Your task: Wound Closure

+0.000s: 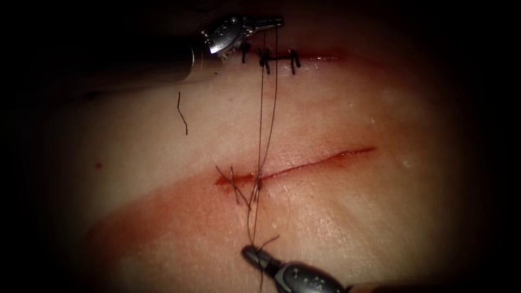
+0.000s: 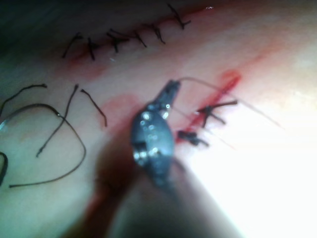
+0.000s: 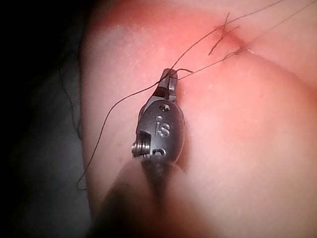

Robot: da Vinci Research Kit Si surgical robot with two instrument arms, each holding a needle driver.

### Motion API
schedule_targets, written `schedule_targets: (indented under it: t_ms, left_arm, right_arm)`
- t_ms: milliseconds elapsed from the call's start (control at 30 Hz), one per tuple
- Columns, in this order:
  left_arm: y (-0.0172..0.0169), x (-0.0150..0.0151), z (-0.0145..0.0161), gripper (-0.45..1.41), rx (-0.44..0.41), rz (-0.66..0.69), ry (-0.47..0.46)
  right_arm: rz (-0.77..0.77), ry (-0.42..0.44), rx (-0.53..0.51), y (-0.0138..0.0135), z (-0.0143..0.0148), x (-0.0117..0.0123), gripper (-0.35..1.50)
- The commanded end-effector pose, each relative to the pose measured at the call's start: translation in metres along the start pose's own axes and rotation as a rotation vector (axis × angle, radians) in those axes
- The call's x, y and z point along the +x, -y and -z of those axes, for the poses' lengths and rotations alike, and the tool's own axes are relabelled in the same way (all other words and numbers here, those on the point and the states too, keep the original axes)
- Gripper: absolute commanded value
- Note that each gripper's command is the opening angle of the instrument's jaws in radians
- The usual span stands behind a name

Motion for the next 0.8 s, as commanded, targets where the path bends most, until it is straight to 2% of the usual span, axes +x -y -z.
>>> schedule_targets:
  t_ms: [33, 200, 800]
  left_arm:
    - [0.0006, -0.0003, -0.0005, -0.45, 0.001, -0.004, -0.002]
    - [0.0016, 0.0000, -0.0007, -0.45, 0.020, -0.013, 0.002]
    - [0.0035, 0.0015, -0.0015, -0.45, 0.070, -0.056, 0.015]
  right_arm:
    - [-0.002, 0.008, 0.006, 0.0013, -0.0002, -0.0013, -0.35]
    - [-0.011, 0.013, 0.011, 0.0019, 0.0002, -0.0023, -0.35]
    - [-0.009, 0.013, 0.003, 0.0021, 0.0005, -0.0024, -0.35]
